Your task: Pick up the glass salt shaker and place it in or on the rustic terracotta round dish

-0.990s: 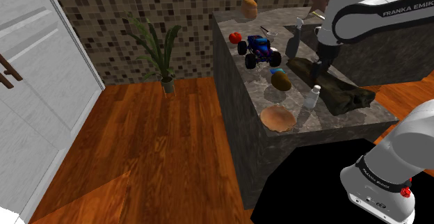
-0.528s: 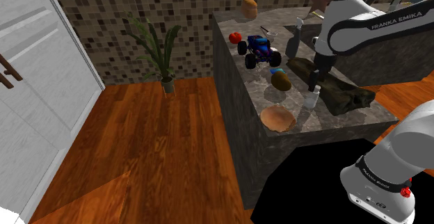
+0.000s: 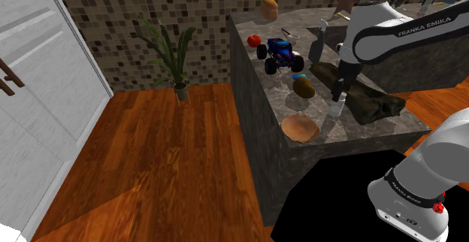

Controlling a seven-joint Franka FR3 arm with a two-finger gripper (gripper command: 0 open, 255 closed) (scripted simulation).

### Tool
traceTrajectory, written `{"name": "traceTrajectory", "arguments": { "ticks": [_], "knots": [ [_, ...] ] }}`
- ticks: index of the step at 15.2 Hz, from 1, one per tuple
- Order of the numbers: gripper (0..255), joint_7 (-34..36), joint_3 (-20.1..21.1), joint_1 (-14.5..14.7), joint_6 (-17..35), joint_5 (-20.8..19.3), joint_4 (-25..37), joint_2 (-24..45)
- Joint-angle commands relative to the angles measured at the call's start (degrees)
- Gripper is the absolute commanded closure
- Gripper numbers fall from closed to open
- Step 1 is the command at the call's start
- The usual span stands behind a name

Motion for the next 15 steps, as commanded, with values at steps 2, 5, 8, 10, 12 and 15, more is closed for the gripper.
{"name": "traceTrajectory", "arguments": {
  "ticks": [2,5,8,10,12,15],
  "knots": [
    [255,0.0,0.0,0.0,0.0,0.0,0.0,0.0],
    [255,0.0,0.0,0.0,0.0,0.0,0.0,0.0],
    [255,0.0,0.0,0.0,0.0,0.0,0.0,0.0],
    [255,0.0,0.0,0.0,0.0,0.0,0.0,0.0],
    [255,-0.1,0.1,0.0,-1.0,0.1,0.4,-0.5],
    [255,-0.3,0.4,0.1,-3.8,0.4,1.9,-1.9]
  ]
}}
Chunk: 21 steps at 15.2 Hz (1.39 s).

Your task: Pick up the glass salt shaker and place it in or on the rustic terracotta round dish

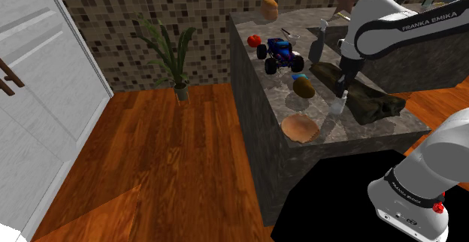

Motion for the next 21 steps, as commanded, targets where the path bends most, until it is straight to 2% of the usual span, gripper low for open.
{"name": "traceTrajectory", "arguments": {
  "ticks": [1,16,21],
  "knots": [
    [255,-0.1,0.2,0.1,-2.0,0.2,0.9,-1.1],
    [255,-1.1,1.4,0.4,-14.4,1.4,9.3,-5.1],
    [255,5.6,7.3,4.0,-17.1,5.6,10.8,-5.5]
  ]
}}
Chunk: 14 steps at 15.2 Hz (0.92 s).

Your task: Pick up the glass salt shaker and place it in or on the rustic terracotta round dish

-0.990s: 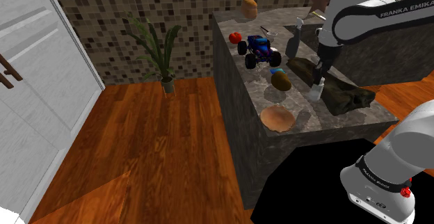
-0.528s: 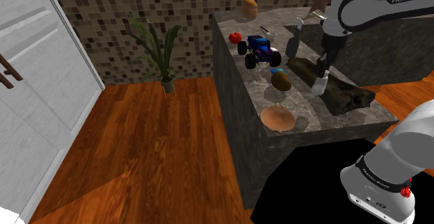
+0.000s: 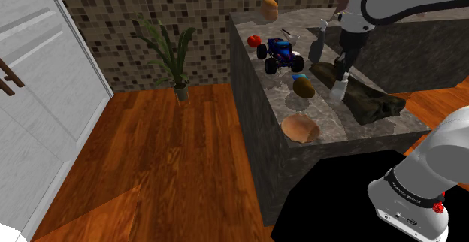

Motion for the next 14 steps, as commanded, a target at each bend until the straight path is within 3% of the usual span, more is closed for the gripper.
{"name": "traceTrajectory", "arguments": {
  "ticks": [1,11,14],
  "knots": [
    [255,2.7,2.3,1.3,-1.2,1.6,0.5,-0.4],
    [255,16.2,13.4,7.4,-5.1,8.7,9.4,5.3],
    [255,16.3,13.6,7.4,-2.7,8.8,7.3,5.5]
  ]
}}
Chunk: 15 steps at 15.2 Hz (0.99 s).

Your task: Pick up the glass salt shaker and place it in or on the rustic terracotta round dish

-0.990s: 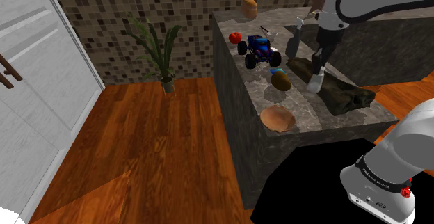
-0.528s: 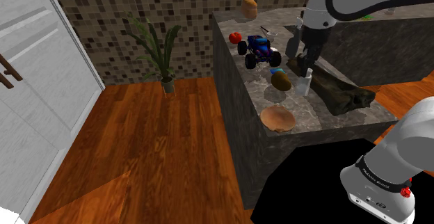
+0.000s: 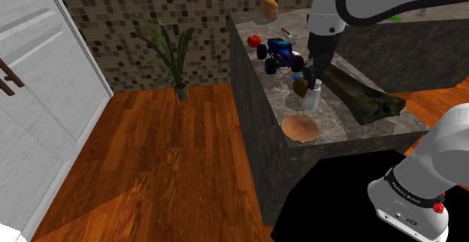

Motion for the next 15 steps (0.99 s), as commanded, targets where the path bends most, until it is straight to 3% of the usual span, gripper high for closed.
{"name": "traceTrajectory", "arguments": {
  "ticks": [1,15],
  "knots": [
    [255,0.3,0.3,0.1,1.4,0.2,-1.2,0.2],
    [255,0.9,1.0,0.2,13.0,0.3,-9.8,3.1]
  ]
}}
